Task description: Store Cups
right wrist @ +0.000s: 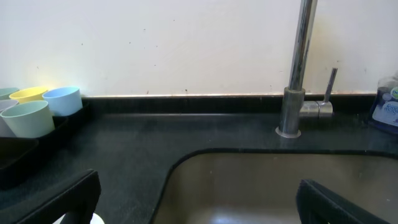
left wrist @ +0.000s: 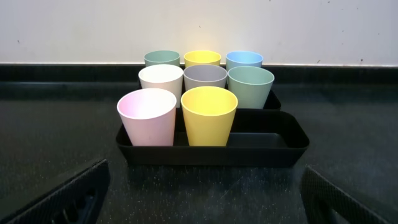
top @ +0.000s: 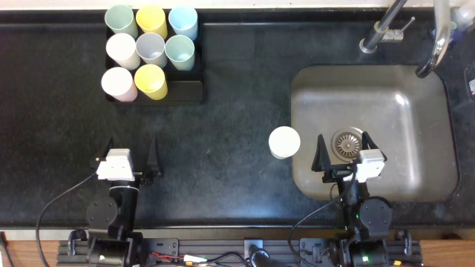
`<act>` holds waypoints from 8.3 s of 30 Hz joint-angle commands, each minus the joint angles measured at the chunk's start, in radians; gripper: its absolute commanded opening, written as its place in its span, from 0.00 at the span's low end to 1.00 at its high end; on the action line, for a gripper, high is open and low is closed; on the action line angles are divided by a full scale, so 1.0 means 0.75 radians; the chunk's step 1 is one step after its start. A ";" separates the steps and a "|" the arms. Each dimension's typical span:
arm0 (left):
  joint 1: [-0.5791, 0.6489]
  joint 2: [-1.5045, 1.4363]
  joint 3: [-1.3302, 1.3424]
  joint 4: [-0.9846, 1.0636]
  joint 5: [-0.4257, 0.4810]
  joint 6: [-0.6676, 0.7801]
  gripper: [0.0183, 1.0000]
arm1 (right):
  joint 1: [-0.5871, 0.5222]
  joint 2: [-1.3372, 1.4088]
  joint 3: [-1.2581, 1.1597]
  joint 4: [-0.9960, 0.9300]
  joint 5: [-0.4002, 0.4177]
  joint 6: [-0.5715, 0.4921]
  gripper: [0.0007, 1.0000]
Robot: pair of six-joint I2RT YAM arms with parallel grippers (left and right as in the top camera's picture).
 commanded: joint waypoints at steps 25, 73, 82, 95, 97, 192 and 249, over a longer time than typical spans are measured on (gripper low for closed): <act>0.005 -0.018 -0.006 0.003 -0.012 -0.014 1.00 | 0.108 1.236 1.593 -1.447 -0.069 0.003 1.00; 0.005 -0.018 -0.006 0.003 -0.012 -0.014 1.00 | 0.281 2.289 1.799 -1.554 -0.050 -0.567 0.71; 0.005 -0.018 -0.006 0.003 -0.011 -0.014 1.00 | 0.281 2.289 1.707 -1.530 -0.153 -0.611 0.29; 0.005 -0.018 -0.006 0.003 -0.011 -0.014 1.00 | 0.370 2.269 2.111 -1.657 -0.076 -0.451 0.04; 0.005 -0.018 -0.006 0.003 -0.012 -0.014 1.00 | 0.417 2.286 2.315 -1.708 -0.077 -0.419 0.05; 0.005 -0.018 -0.006 0.003 -0.011 -0.014 1.00 | 0.660 3.212 3.911 -1.919 0.170 -0.234 1.00; 0.005 -0.018 -0.006 0.003 -0.011 -0.014 1.00 | -0.118 -0.010 -0.017 0.051 -0.078 -0.211 1.00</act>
